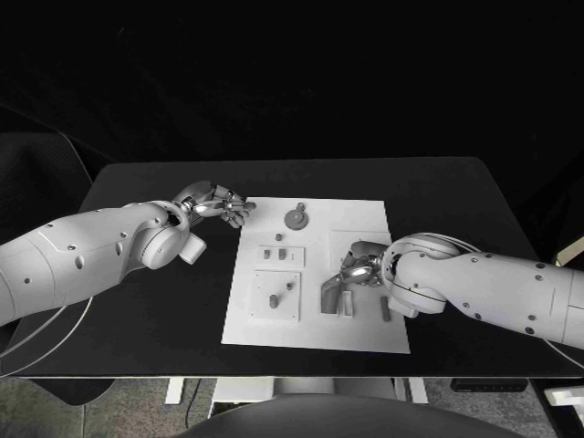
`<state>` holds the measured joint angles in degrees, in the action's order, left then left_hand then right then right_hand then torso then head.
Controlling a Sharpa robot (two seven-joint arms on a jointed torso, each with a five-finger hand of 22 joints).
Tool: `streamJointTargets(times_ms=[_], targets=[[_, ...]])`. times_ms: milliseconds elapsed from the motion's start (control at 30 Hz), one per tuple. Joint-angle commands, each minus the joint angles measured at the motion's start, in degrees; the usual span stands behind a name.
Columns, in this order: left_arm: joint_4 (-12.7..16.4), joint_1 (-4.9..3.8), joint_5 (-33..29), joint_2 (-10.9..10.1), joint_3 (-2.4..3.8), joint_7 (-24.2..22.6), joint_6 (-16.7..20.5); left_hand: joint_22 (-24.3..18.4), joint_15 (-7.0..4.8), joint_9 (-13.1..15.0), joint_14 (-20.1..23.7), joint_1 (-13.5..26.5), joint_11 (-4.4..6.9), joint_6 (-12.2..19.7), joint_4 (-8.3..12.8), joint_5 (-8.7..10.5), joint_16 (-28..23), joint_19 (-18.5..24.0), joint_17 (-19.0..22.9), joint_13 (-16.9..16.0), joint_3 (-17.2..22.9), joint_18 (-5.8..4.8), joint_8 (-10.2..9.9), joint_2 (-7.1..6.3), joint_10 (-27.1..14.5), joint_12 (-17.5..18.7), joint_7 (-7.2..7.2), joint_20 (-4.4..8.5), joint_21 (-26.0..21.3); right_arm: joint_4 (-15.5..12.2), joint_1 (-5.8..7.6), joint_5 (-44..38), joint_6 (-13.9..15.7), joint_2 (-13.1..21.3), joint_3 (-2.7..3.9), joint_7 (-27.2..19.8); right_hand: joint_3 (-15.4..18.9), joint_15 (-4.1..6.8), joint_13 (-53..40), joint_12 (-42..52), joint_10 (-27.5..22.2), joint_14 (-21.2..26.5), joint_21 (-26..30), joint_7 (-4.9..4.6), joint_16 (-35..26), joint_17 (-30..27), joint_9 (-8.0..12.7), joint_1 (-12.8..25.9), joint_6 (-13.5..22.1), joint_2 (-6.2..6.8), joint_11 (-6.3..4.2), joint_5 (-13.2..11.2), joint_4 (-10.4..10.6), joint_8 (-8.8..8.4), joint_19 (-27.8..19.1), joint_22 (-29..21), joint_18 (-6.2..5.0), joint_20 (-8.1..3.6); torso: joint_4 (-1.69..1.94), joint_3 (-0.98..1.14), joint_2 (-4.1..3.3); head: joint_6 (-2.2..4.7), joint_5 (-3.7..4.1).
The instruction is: Assemble the parts on the task board
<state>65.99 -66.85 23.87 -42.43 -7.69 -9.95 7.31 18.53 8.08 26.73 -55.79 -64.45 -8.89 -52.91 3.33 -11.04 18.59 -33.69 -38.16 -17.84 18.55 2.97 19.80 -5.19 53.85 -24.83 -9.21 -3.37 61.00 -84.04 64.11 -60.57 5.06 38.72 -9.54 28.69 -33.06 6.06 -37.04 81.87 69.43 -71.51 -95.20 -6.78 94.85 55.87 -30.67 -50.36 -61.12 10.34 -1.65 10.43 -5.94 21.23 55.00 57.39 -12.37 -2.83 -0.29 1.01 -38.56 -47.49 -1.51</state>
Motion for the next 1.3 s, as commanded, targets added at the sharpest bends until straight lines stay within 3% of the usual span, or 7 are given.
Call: streamJointTargets(times_ms=[33,333,800,1100,1300], targets=[[0.1,-0.04,0.2,0.1,0.02,0.1,-1.1,0.1,0.17,0.0,0.2,0.6,0.0,0.0,-0.4,-0.1,-0.3,0.3,0.1,-0.1,0.1,0.26,-0.3,0.1,0.1,0.3,0.18,0.04,-0.2,0.8,-0.14,3.8,-0.4,0.1,-0.03,-0.6,-1.9,0.3,-0.1,0.3,0.1,0.0,-8.1,-0.8,1.5,0.1,-0.2,-5.4,-1.4,-5.49,-0.24,0.2,-1.6,0.15,0.1,0.1,-2.63,-0.12,-0.03,0.0,0.01,-0.01,-0.03],[0.1,-0.04,0.5,0.1,-0.01,0.7,-1.8,0.1,0.17,0.0,0.2,0.7,0.0,0.0,-0.4,-0.1,-0.4,0.3,0.1,-0.1,0.1,0.25,-0.3,0.08,0.0,0.3,0.18,0.04,-0.2,2.5,0.31,8.9,-2.6,-0.2,0.34,-1.2,-1.9,0.3,-0.1,0.3,0.1,0.0,-8.1,-0.81,1.5,0.1,-0.2,-5.5,-1.4,-5.51,-0.23,0.2,-1.6,0.16,0.1,0.1,-2.63,-0.12,-0.01,0.01,-0.01,0.0,-0.05],[0.0,-0.04,0.9,0.1,-0.08,1.4,-2.4,0.1,0.17,0.0,0.2,0.7,-0.01,0.1,-0.4,-0.1,-0.4,0.3,0.1,0.0,0.1,0.25,-0.3,0.04,0.0,0.4,0.17,0.05,-0.3,3.6,1.17,10.1,-4.8,-0.4,0.71,-2.0,-1.9,0.29,-0.1,0.3,0.1,0.0,-8.1,-0.81,1.5,0.1,-0.2,-5.5,-1.4,-5.49,-0.23,0.1,-1.5,0.16,0.1,0.1,-2.63,-0.11,-0.02,0.0,0.01,-0.04,-0.07],[0.0,-0.04,1.2,0.2,-0.12,1.9,-3.0,0.1,0.17,0.0,0.2,0.7,-0.02,0.1,-0.4,-0.1,-0.4,0.3,0.1,0.0,0.1,0.25,-0.3,0.02,-0.1,0.4,0.17,0.05,-0.3,3.9,2.21,11.9,-12.0,-0.9,0.85,-1.6,-1.9,0.29,-0.1,0.3,0.1,0.0,-8.1,-0.82,1.5,0.1,-0.2,-5.5,-1.4,-5.51,-0.22,0.1,-1.6,0.16,0.1,0.1,-2.63,-0.1,-0.02,-0.01,0.01,-0.08,-0.09],[-0.1,-0.04,1.5,0.2,-0.14,2.1,-3.2,0.1,0.17,0.0,0.2,0.7,-0.02,0.1,-0.4,-0.1,-0.4,0.3,0.1,0.0,0.1,0.25,-0.4,0.0,-0.1,0.5,0.17,0.06,-0.3,4.9,2.49,13.0,-15.2,-1.8,0.85,-1.1,-1.9,0.29,-0.1,0.3,0.1,0.0,-8.0,-0.82,1.4,0.1,-0.2,-5.5,-1.3,-5.51,-0.22,0.1,-1.6,0.15,0.1,0.1,-2.63,-0.1,-0.02,-0.01,0.01,-0.11,-0.14]])
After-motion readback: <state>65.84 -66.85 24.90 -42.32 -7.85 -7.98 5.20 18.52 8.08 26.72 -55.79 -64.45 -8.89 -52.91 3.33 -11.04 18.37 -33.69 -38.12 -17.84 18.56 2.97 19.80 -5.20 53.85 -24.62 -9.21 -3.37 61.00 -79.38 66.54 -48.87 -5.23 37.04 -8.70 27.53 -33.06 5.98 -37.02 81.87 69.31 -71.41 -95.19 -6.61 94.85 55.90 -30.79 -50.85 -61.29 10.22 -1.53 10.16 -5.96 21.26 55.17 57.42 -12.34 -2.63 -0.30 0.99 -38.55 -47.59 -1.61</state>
